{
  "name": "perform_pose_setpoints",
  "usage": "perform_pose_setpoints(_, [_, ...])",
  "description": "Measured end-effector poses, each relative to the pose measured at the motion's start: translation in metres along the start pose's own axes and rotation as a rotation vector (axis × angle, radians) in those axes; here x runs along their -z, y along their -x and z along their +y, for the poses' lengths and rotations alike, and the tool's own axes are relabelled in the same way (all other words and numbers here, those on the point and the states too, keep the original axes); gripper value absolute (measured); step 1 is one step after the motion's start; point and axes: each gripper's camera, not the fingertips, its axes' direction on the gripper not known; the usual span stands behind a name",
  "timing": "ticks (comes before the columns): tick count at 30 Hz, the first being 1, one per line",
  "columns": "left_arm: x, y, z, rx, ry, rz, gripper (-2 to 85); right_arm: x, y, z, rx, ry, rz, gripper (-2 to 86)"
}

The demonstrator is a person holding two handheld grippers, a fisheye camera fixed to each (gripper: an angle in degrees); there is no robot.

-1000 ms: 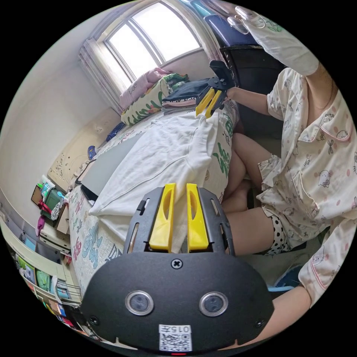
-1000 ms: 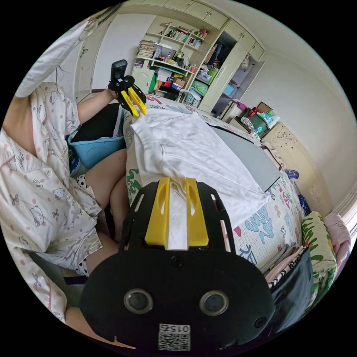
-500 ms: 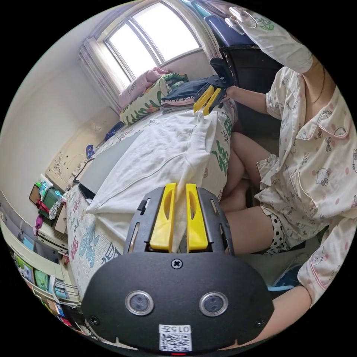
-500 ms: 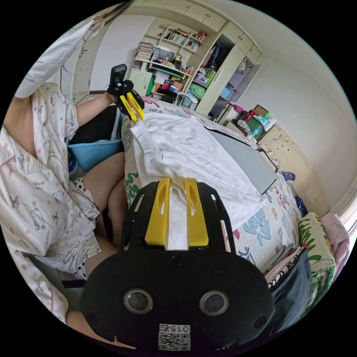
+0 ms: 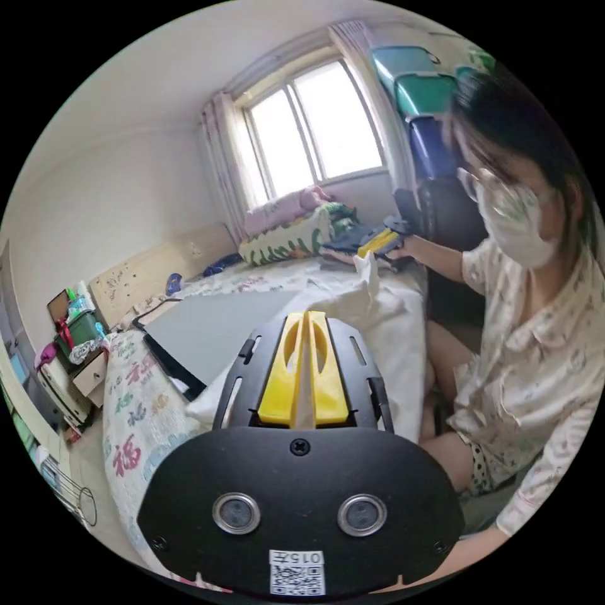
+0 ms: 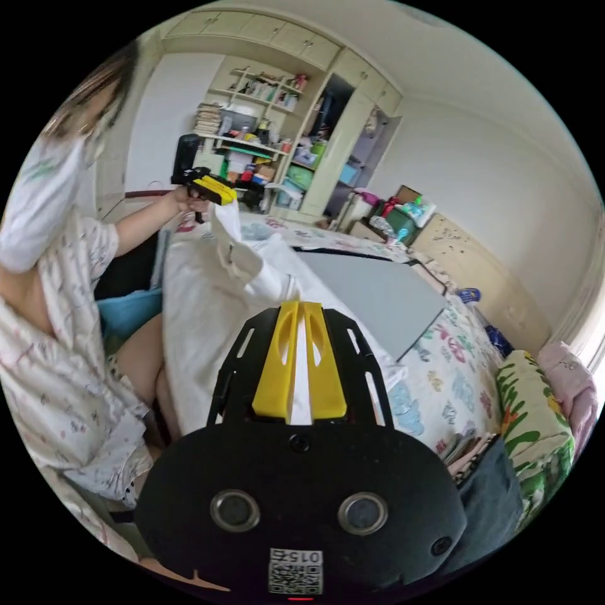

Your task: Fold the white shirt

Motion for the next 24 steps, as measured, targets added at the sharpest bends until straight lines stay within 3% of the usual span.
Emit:
perform_pose_setpoints(2, [-0.034, 0.066, -0.050, 0.089, -0.018, -0.112, 0.8, -0.024, -0.064, -0.067, -0.082, -0.036, 0.115, 0.3])
perform_pose_setpoints(4, [-0.076, 0.160, -0.095, 0.411, -0.073, -0.336, 1.8, -0.068, -0.173, -0.152, -0.369, -0.067, 0.204, 2.2])
perform_pose_setpoints(5, [-0.079, 0.175, -0.097, 0.512, -0.113, -0.341, 3.0, -0.075, -0.195, -0.164, -0.437, -0.070, 0.207, 3.1])
perform_pose_setpoints(6, [-0.079, 0.193, -0.092, 0.710, -0.227, -0.221, 5.6, -0.082, -0.226, -0.173, -0.583, -0.093, 0.197, 4.2])
perform_pose_setpoints(7, [-0.080, 0.189, -0.084, 0.756, -0.374, 0.007, 6.1, -0.077, -0.233, -0.171, -0.644, -0.176, 0.101, 4.5])
perform_pose_setpoints(9, [-0.081, 0.154, -0.083, 0.644, -0.365, 0.235, 6.1, -0.069, -0.212, -0.160, -0.563, -0.231, -0.122, 5.2])
perform_pose_setpoints(12, [-0.059, 0.066, -0.066, 0.471, -0.156, 0.173, 6.5, -0.048, -0.140, -0.103, -0.385, -0.156, -0.299, 7.3])
perform_pose_setpoints(16, [-0.002, -0.016, -0.029, 0.352, -0.114, 0.172, 8.2, -0.009, -0.074, -0.006, -0.357, -0.035, -0.282, 8.9])
perform_pose_setpoints(24, [0.043, -0.127, 0.019, 0.375, -0.183, 0.121, 8.4, 0.029, -0.050, 0.094, -0.494, 0.165, -0.255, 11.3])
